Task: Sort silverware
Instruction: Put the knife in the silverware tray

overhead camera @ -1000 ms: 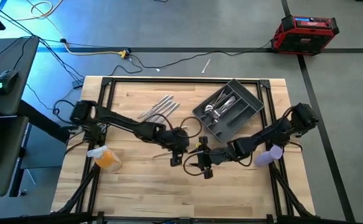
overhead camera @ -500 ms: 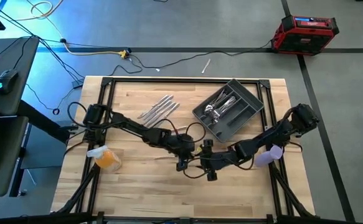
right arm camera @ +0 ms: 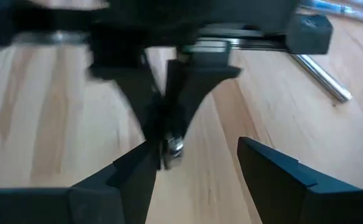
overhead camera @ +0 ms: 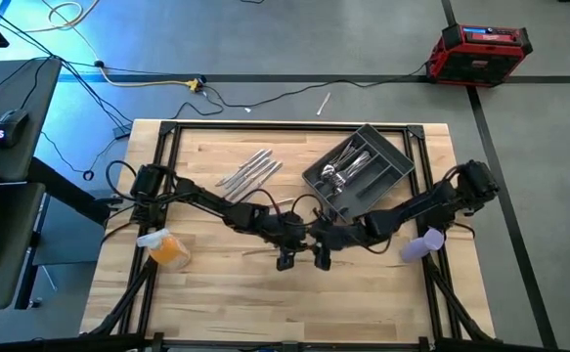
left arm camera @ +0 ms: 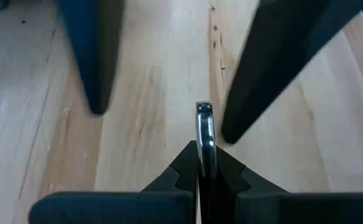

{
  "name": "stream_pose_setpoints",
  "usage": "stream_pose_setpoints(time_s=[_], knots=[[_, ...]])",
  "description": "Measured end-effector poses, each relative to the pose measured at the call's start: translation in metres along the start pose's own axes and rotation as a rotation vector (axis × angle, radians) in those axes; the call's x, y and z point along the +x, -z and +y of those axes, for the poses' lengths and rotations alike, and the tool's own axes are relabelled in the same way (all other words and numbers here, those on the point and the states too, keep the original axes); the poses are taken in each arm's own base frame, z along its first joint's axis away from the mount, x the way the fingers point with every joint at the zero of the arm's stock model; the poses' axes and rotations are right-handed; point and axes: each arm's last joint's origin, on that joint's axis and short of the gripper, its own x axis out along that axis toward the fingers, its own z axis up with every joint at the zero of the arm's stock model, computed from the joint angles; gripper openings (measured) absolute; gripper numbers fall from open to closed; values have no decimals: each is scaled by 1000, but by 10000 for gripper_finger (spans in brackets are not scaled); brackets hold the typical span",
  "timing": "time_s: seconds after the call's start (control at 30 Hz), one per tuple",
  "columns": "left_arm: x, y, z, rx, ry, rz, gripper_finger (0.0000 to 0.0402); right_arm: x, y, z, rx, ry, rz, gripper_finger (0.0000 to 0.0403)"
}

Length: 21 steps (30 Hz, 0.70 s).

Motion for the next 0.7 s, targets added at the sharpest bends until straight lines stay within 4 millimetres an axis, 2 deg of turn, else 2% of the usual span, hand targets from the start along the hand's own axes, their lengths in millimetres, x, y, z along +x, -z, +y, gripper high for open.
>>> stream_pose_setpoints(time_s=[0.13, 0.47, 0.6, 0.7], knots=[[0, 0, 0, 6, 0, 0, 0, 1, -5, 0, 18, -56, -23, 187], [0, 0, 0, 8, -12, -5, 0, 1, -5, 1, 18, -85, -17, 91], [0, 0, 1, 8, -19, -7, 0, 1, -5, 1, -5, -102, -10, 85], [0, 0, 1, 8, -20, -7, 0, 1, -5, 1, -21, -102, -10, 99]])
